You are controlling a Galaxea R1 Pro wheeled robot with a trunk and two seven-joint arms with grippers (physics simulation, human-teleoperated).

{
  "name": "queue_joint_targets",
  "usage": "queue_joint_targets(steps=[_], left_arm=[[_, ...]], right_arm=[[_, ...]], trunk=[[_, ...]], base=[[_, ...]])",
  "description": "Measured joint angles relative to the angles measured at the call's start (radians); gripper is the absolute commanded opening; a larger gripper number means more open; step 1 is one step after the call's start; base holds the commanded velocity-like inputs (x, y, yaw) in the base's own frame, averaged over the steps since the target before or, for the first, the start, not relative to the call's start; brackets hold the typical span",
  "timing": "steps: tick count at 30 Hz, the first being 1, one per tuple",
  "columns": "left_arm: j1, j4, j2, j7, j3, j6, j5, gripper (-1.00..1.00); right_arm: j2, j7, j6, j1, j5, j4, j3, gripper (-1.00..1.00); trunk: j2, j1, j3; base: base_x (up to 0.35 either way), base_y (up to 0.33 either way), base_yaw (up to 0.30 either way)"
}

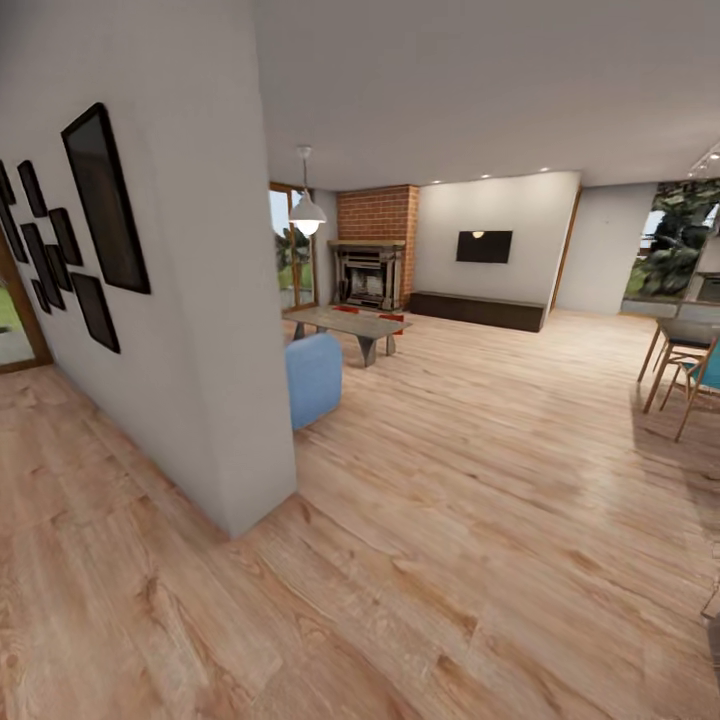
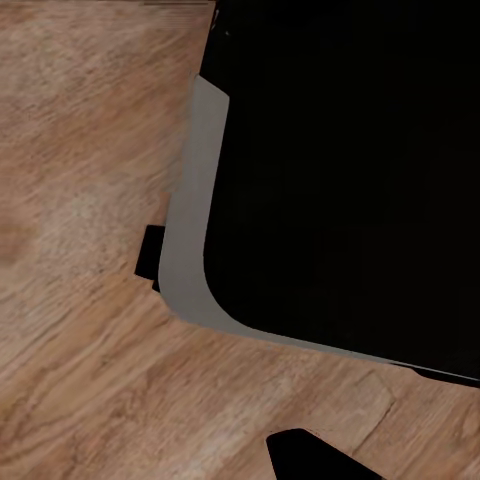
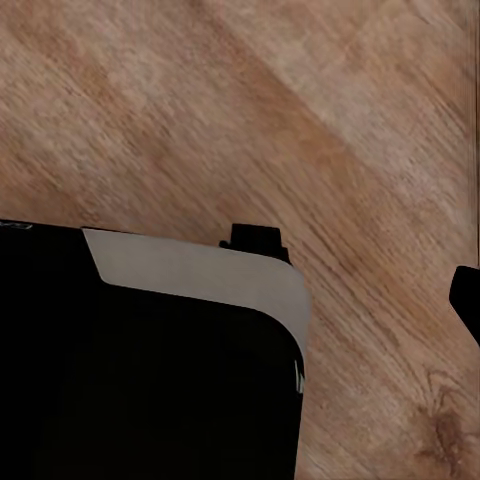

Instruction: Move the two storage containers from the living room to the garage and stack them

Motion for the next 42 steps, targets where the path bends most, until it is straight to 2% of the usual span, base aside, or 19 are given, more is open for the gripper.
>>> queue_joint_targets(steps=[11,13,16,18,42], left_arm=[[0.0,0.003,0.0,0.0,0.0,0.0,0.001,1.0],[0.0,0.003,0.0,0.0,0.0,0.0,0.001,1.0],[0.0,0.003,0.0,0.0,0.0,0.0,0.001,1.0],[0.0,0.003,0.0,0.0,0.0,0.0,0.002,1.0],[0.0,0.005,0.0,0.0,0.0,0.0,0.003,1.0]], right_arm=[[-0.009,-0.013,0.012,0.0,-0.004,0.002,-0.005,1.0],[-0.01,-0.021,0.015,0.0,-0.004,0.002,-0.015,1.0],[-0.011,-0.065,0.017,0.0,-0.004,0.002,-0.052,1.0],[-0.01,-0.073,0.016,0.0,-0.003,0.002,-0.057,1.0],[-0.01,-0.075,0.006,0.0,0.002,0.001,-0.054,1.0]], trunk=[[0.0,0.0,0.0],[0.0,0.0,0.0],[0.0,0.0,0.0],[0.0,0.0,0.0],[0.0,0.0,0.0]], base=[[0.324,0.0,-0.296],[0.324,0.0,-0.296],[0.324,0.0,-0.296],[0.324,0.0,-0.296],[0.324,0.0,-0.28]])
